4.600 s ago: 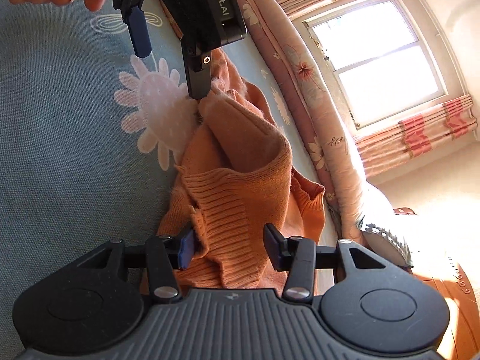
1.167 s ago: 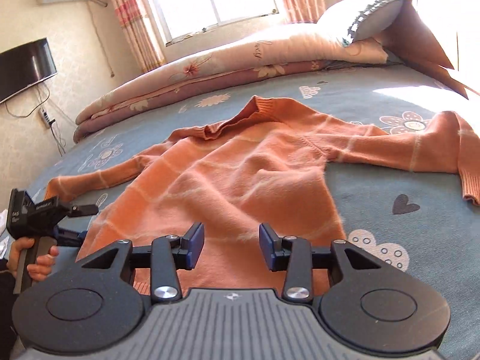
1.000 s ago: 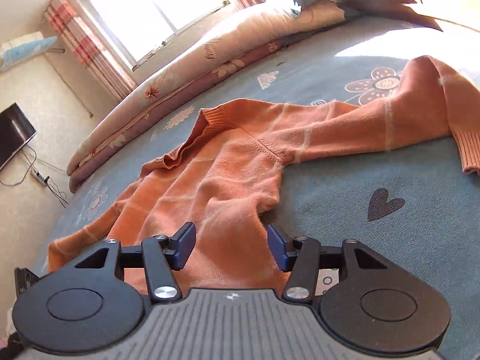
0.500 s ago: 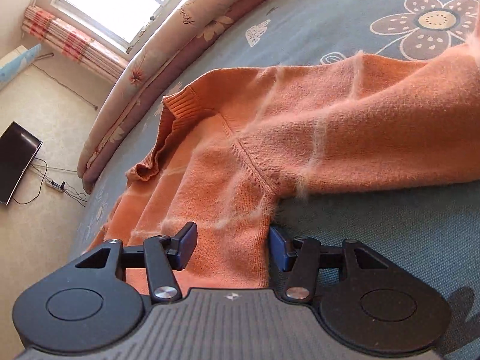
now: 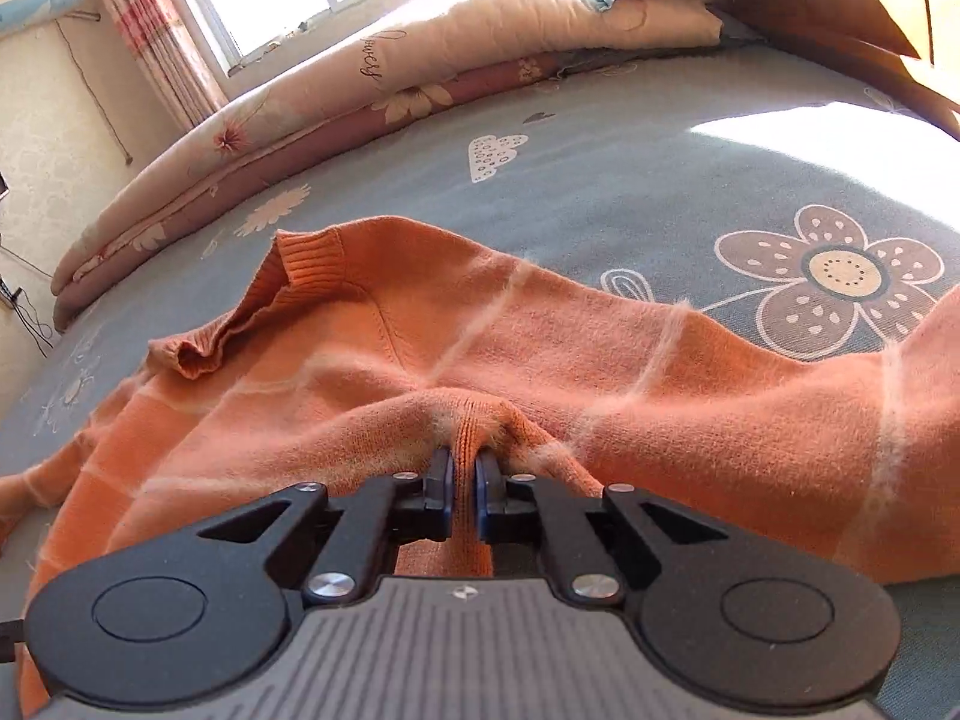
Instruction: Fold clothes
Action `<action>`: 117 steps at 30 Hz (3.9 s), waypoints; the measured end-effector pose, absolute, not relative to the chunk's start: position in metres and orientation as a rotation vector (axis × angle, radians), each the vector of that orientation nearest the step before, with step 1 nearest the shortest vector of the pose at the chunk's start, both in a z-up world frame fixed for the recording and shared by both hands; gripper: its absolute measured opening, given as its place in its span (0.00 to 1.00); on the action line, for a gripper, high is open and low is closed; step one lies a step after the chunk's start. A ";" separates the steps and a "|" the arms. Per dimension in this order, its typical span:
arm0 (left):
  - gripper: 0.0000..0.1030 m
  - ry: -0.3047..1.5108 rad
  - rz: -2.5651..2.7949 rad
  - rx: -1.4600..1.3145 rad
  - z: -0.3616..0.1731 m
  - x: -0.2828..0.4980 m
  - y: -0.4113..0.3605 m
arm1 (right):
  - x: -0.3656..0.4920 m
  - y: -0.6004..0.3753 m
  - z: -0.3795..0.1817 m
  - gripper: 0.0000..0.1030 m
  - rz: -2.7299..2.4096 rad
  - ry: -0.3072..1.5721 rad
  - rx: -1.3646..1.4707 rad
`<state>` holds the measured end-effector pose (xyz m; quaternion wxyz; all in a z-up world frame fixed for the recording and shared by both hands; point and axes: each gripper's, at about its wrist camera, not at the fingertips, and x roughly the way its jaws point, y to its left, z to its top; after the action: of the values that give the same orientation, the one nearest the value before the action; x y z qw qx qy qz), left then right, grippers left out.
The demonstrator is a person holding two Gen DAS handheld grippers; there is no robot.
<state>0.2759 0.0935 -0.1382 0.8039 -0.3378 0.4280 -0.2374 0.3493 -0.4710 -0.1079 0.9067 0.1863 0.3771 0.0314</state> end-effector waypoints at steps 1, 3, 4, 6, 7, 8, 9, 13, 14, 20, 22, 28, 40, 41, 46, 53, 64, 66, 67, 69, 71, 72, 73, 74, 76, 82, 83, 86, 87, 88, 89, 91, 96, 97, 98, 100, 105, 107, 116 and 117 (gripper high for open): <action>0.47 0.920 -0.511 -0.708 -0.136 0.275 0.092 | 0.351 -0.472 -0.115 0.08 0.057 0.791 0.407; 0.49 0.922 -0.521 -0.678 -0.134 0.272 0.090 | 0.347 -0.477 -0.121 0.10 0.062 0.783 0.465; 0.49 0.924 -0.525 -0.679 -0.135 0.272 0.090 | 0.344 -0.480 -0.121 0.12 0.072 0.784 0.495; 0.50 0.927 -0.533 -0.716 -0.138 0.273 0.095 | 0.325 -0.486 -0.121 0.19 0.086 0.795 0.550; 0.50 0.929 -0.537 -0.733 -0.140 0.273 0.097 | 0.315 -0.489 -0.122 0.26 0.092 0.801 0.577; 0.50 0.927 -0.537 -0.738 -0.141 0.273 0.098 | 0.305 -0.492 -0.122 0.28 0.099 0.807 0.604; 0.51 0.926 -0.537 -0.743 -0.141 0.273 0.098 | 0.295 -0.494 -0.122 0.31 0.106 0.813 0.631; 0.51 0.921 -0.538 -0.762 -0.143 0.272 0.099 | 0.253 -0.505 -0.127 0.34 0.140 0.832 0.757; 0.51 0.923 -0.536 -0.765 -0.143 0.272 0.100 | 0.241 -0.507 -0.132 0.34 0.155 0.833 0.805; 0.46 0.933 -0.525 -0.782 -0.143 0.271 0.101 | 0.197 -0.483 -0.146 0.22 0.230 0.846 0.840; 0.41 0.938 -0.510 -0.775 -0.142 0.268 0.100 | 0.193 -0.477 -0.137 0.09 0.200 0.832 0.796; 0.14 0.985 -0.477 -0.694 -0.133 0.255 0.098 | 0.183 -0.484 -0.102 0.08 0.119 0.769 0.704; 0.25 0.890 -0.449 -0.154 -0.077 0.207 0.055 | 0.173 -0.459 -0.088 0.30 0.010 0.809 0.539; 0.30 0.858 -0.459 -0.087 -0.070 0.200 0.049 | 0.170 -0.452 -0.084 0.31 0.029 0.802 0.522; 0.36 0.781 -0.462 0.088 -0.055 0.174 0.034 | 0.150 -0.416 -0.062 0.32 0.120 0.764 0.432; 0.41 0.845 -0.384 -0.305 -0.067 0.209 0.079 | 0.140 -0.365 -0.051 0.36 0.233 0.744 0.344; 0.61 0.849 -0.384 -0.448 -0.089 0.304 0.090 | 0.180 -0.414 -0.039 0.53 0.150 0.670 0.326; 0.62 0.854 -0.390 -0.469 -0.095 0.320 0.088 | 0.204 -0.440 -0.041 0.55 0.136 0.674 0.384; 0.62 0.856 -0.393 -0.480 -0.098 0.328 0.087 | 0.216 -0.454 -0.043 0.55 0.130 0.677 0.415; 0.62 0.860 -0.399 -0.502 -0.103 0.344 0.086 | 0.247 -0.479 -0.055 0.56 0.123 0.706 0.485; 0.62 0.864 -0.405 -0.524 -0.109 0.360 0.084 | 0.273 -0.497 -0.071 0.56 0.143 0.738 0.548; 0.62 0.866 -0.408 -0.535 -0.112 0.369 0.083 | 0.283 -0.503 -0.079 0.56 0.156 0.749 0.582; 0.62 0.868 -0.410 -0.546 -0.115 0.377 0.082 | 0.294 -0.509 -0.088 0.56 0.170 0.760 0.617; 0.63 0.870 -0.413 -0.557 -0.118 0.385 0.082 | 0.302 -0.511 -0.095 0.56 0.183 0.771 0.636; 0.66 0.874 -0.420 -0.578 -0.123 0.401 0.080 | 0.318 -0.514 -0.109 0.56 0.208 0.796 0.667; 0.68 0.868 -0.477 -0.593 -0.130 0.432 0.065 | 0.340 -0.507 -0.134 0.56 0.308 0.778 0.698; 0.68 0.868 -0.483 -0.596 -0.130 0.437 0.062 | 0.342 -0.506 -0.135 0.56 0.317 0.774 0.700; 0.68 0.876 -0.504 -0.612 -0.133 0.453 0.053 | 0.348 -0.504 -0.136 0.56 0.336 0.761 0.706; 0.68 0.876 -0.512 -0.616 -0.134 0.456 0.051 | 0.349 -0.503 -0.136 0.56 0.342 0.757 0.707; 0.66 0.876 -0.520 -0.620 -0.135 0.458 0.049 | 0.351 -0.502 -0.136 0.56 0.348 0.753 0.709; 0.66 0.876 -0.527 -0.625 -0.136 0.461 0.047 | 0.353 -0.502 -0.136 0.56 0.355 0.749 0.711; 0.52 0.874 -0.529 -0.639 -0.137 0.460 0.047 | 0.357 -0.500 -0.137 0.50 0.367 0.741 0.715; 0.06 0.852 -0.459 -0.595 -0.129 0.442 0.057 | 0.353 -0.493 -0.132 0.16 0.305 0.756 0.657; 0.06 0.833 -0.442 -0.579 -0.124 0.435 0.060 | 0.351 -0.491 -0.128 0.15 0.297 0.750 0.639; 0.05 0.814 -0.427 -0.566 -0.118 0.429 0.062 | 0.349 -0.489 -0.123 0.14 0.290 0.743 0.620; 0.05 0.778 -0.414 -0.590 -0.107 0.417 0.075 | 0.345 -0.486 -0.112 0.13 0.278 0.727 0.581; 0.05 0.724 -0.369 -0.607 -0.086 0.391 0.094 | 0.347 -0.485 -0.103 0.13 0.216 0.717 0.522; 0.05 0.701 -0.362 -0.626 -0.087 0.383 0.098 | 0.351 -0.487 -0.106 0.13 0.196 0.722 0.516; 0.09 0.808 -0.244 -0.585 -0.126 0.417 0.087 | 0.361 -0.491 -0.117 0.14 0.105 0.750 0.481; 0.09 0.809 -0.242 -0.573 -0.124 0.415 0.085 | 0.354 -0.490 -0.112 0.20 0.094 0.759 0.467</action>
<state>0.4150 0.0854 -0.1242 0.8727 -0.2741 0.3872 -0.1156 0.3542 -0.4899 -0.1123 0.9012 0.2257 0.3671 0.0456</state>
